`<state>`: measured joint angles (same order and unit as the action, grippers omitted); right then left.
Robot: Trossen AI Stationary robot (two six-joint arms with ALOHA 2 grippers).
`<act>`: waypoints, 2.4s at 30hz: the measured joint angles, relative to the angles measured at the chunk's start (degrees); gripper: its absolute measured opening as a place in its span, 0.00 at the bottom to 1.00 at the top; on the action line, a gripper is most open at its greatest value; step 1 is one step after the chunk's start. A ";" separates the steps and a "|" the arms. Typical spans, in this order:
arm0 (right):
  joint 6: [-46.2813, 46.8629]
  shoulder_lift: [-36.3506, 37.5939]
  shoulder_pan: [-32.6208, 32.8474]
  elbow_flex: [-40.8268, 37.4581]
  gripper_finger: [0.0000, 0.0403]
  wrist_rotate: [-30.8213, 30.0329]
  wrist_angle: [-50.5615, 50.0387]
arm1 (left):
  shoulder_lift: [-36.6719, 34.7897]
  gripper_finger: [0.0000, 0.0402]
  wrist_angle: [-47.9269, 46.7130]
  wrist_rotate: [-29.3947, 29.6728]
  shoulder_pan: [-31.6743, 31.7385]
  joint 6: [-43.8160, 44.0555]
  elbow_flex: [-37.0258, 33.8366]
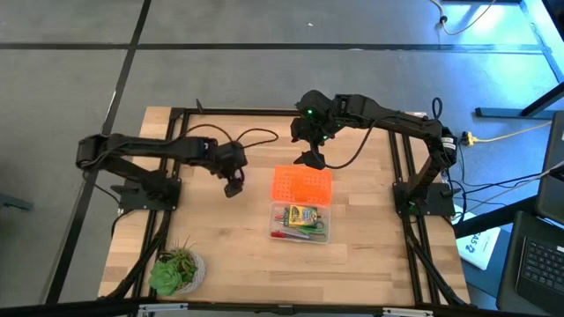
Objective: Pack school essentials
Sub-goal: Put the white sticky notes into the orange supply box
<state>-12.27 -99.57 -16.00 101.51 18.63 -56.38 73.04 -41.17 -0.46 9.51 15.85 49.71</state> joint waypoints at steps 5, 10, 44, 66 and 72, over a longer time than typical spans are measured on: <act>-0.11 0.00 0.02 0.00 0.95 -0.11 1.08 | -1.87 0.74 4.49 2.10 -5.63 -0.05 0.02; 0.25 0.46 0.27 -0.02 0.95 0.78 -4.64 | -1.45 0.74 12.28 4.21 -10.55 0.07 0.06; 17.89 1.27 12.21 -32.04 0.95 7.73 -18.51 | 17.15 0.69 43.74 7.43 -21.37 4.58 0.15; 16.11 1.27 12.21 -32.04 0.95 8.18 -12.14 | 27.25 0.68 48.02 5.45 -22.70 -4.24 0.09; 16.26 1.27 12.21 -32.02 0.95 8.44 -7.77 | 27.25 0.68 48.07 5.47 -22.70 -4.45 0.09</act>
<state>3.99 -98.30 -3.79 69.49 27.07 -64.15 100.29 6.90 5.02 -13.19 11.40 49.80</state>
